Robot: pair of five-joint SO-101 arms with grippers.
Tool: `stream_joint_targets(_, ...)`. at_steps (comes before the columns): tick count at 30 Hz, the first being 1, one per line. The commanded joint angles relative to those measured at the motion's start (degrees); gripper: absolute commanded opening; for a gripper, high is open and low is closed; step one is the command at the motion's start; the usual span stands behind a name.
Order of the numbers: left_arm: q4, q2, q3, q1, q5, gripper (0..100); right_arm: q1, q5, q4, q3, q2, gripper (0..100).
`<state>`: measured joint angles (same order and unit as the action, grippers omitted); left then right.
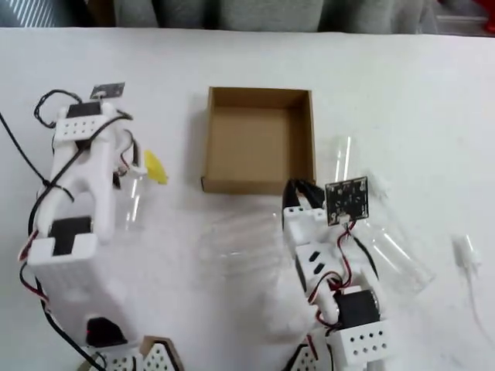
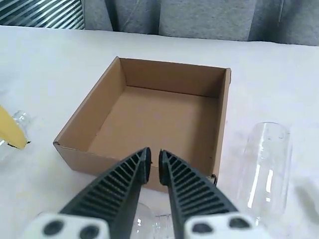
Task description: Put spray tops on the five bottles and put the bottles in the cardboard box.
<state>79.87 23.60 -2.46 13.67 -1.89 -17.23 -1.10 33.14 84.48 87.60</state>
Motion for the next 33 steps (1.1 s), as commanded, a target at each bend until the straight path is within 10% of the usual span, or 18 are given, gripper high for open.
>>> stream_joint_targets(1,-2.29,1.45,-3.6,-0.84,-0.53,34,-0.4,0.7,-1.45,-0.53,0.57,1.7)
stream_joint_targets(33,-4.4,-4.53,-4.84,-2.86,23.47,35,-0.4,0.79,-1.45,-0.53,0.48,1.7)
